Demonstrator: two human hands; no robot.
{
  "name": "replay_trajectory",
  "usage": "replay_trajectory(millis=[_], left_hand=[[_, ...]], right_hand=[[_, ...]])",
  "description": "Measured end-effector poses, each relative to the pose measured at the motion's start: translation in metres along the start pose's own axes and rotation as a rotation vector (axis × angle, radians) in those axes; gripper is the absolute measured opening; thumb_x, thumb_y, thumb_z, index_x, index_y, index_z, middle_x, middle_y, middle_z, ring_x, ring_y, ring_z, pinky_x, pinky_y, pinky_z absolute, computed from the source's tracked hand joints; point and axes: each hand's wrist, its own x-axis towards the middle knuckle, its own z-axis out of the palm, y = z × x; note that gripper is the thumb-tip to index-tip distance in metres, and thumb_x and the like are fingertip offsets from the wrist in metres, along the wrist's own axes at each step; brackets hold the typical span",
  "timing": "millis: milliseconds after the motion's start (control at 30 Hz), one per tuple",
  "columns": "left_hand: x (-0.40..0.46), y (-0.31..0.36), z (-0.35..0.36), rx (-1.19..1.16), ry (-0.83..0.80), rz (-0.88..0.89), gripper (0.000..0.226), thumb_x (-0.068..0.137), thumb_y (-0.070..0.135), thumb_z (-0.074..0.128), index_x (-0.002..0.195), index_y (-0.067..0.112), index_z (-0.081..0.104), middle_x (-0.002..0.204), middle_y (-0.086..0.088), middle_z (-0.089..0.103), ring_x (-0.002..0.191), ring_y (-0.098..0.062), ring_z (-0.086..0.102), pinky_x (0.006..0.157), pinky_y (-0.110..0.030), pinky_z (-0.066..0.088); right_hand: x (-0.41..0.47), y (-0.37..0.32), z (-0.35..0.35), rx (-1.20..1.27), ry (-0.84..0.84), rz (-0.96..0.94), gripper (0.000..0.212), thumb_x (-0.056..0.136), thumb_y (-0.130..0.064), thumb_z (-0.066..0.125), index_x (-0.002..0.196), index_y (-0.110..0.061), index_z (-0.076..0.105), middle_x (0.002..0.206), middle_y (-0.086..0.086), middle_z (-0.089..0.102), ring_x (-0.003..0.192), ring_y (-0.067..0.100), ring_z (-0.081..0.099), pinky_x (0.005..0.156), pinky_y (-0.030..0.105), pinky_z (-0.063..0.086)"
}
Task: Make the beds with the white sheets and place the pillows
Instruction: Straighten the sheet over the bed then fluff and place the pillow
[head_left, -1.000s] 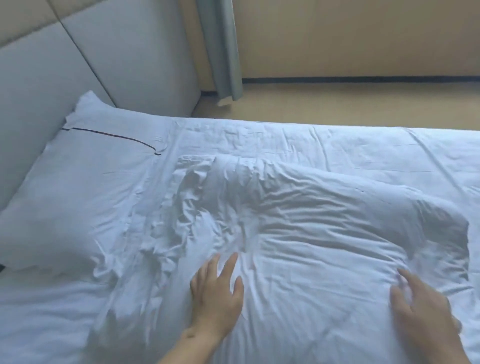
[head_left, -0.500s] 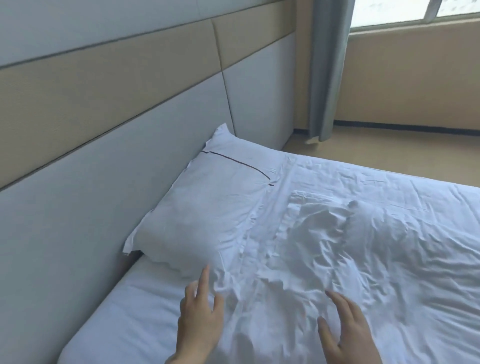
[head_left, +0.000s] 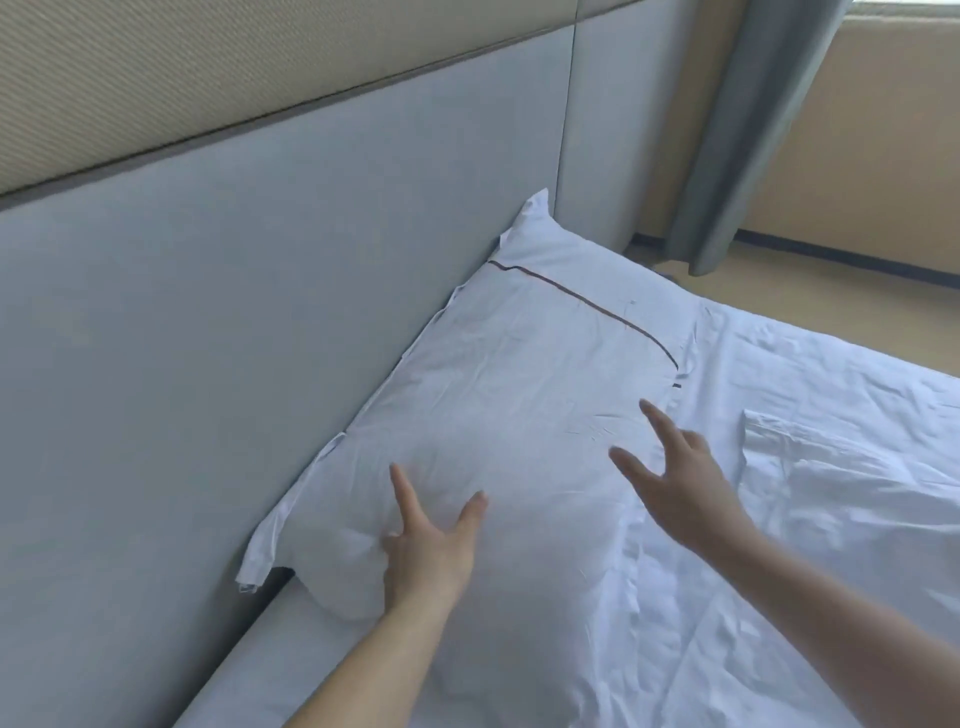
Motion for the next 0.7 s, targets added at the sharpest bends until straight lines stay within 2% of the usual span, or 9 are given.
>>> replay_trajectory(millis=[67, 133, 200, 333, 500, 600, 633, 700], left_hand=[[0.033, 0.003, 0.022, 0.103, -0.047, -0.035, 0.115, 0.07, 0.086, 0.053, 0.147, 0.05, -0.024, 0.149, -0.025, 0.031, 0.133, -0.041, 0.041, 0.103, -0.044, 0.039], [0.062, -0.004, 0.04, 0.208, -0.008, -0.065, 0.113, 0.064, 0.09, 0.052, 0.143, 0.058, -0.024, 0.142, -0.022, 0.025, 0.125, -0.043, 0.043, 0.103, -0.048, 0.037], [0.092, -0.014, 0.054, 0.22, 0.055, -0.048, 0.101, 0.071, 0.084, 0.052, 0.137, 0.066, -0.021, 0.133, -0.016, 0.024, 0.117, -0.042, 0.045, 0.098, -0.049, 0.039], [0.144, -0.011, 0.075, 0.29, 0.11, 0.133, 0.083, 0.088, 0.068, 0.048, 0.149, 0.056, -0.006, 0.138, -0.017, 0.034, 0.123, -0.039, 0.048, 0.095, -0.046, 0.043], [0.174, -0.005, 0.094, 0.212, 0.145, 0.35, 0.074, 0.094, 0.045, 0.057, 0.155, 0.037, 0.016, 0.136, -0.024, 0.05, 0.13, -0.039, 0.044, 0.098, -0.043, 0.039], [0.157, -0.015, 0.084, 0.083, 0.061, 0.401, 0.066, 0.096, 0.034, 0.057, 0.154, 0.037, 0.026, 0.128, -0.016, 0.061, 0.12, -0.035, 0.054, 0.084, -0.034, 0.041], [0.15, -0.018, 0.075, 0.023, 0.05, 0.419, 0.064, 0.095, 0.033, 0.059, 0.152, 0.038, 0.03, 0.129, -0.011, 0.063, 0.12, -0.033, 0.056, 0.085, -0.032, 0.041], [0.127, -0.034, 0.05, -0.063, -0.014, 0.345, 0.059, 0.093, 0.034, 0.063, 0.147, 0.04, 0.04, 0.132, -0.001, 0.064, 0.123, -0.028, 0.056, 0.092, -0.03, 0.042]], right_hand=[[0.062, -0.024, 0.019, -0.055, -0.038, 0.043, 0.087, 0.083, -0.073, 0.052, 0.154, -0.046, 0.009, 0.147, 0.01, 0.034, 0.122, 0.03, 0.051, 0.092, 0.036, 0.043], [0.111, -0.039, 0.048, -0.14, -0.076, 0.102, 0.101, 0.071, -0.086, 0.051, 0.152, -0.049, 0.001, 0.149, 0.013, 0.029, 0.13, 0.04, 0.044, 0.101, 0.044, 0.042], [0.146, -0.039, 0.09, -0.211, -0.077, 0.159, 0.108, 0.063, -0.09, 0.052, 0.15, -0.051, 0.001, 0.149, 0.015, 0.027, 0.133, 0.045, 0.037, 0.107, 0.05, 0.038], [0.19, -0.02, 0.157, -0.272, 0.04, 0.155, 0.091, 0.073, -0.079, 0.053, 0.147, -0.049, 0.009, 0.144, 0.021, 0.031, 0.134, 0.044, 0.03, 0.108, 0.057, 0.03], [0.207, -0.001, 0.164, -0.27, 0.111, 0.029, 0.06, 0.085, -0.067, 0.05, 0.133, -0.036, 0.032, 0.128, 0.016, 0.046, 0.12, 0.041, 0.046, 0.095, 0.051, 0.036], [0.175, 0.001, 0.151, -0.258, 0.125, -0.055, 0.032, 0.094, -0.05, 0.047, 0.11, -0.022, 0.041, 0.11, 0.018, 0.059, 0.105, 0.041, 0.057, 0.074, 0.042, 0.037], [0.16, -0.005, 0.142, -0.245, 0.113, -0.058, 0.027, 0.095, -0.045, 0.047, 0.104, -0.021, 0.04, 0.103, 0.017, 0.061, 0.102, 0.041, 0.058, 0.071, 0.041, 0.036], [0.136, -0.022, 0.12, -0.139, 0.041, -0.033, 0.021, 0.093, -0.039, 0.053, 0.096, -0.022, 0.04, 0.094, 0.014, 0.059, 0.099, 0.04, 0.06, 0.07, 0.04, 0.04]])
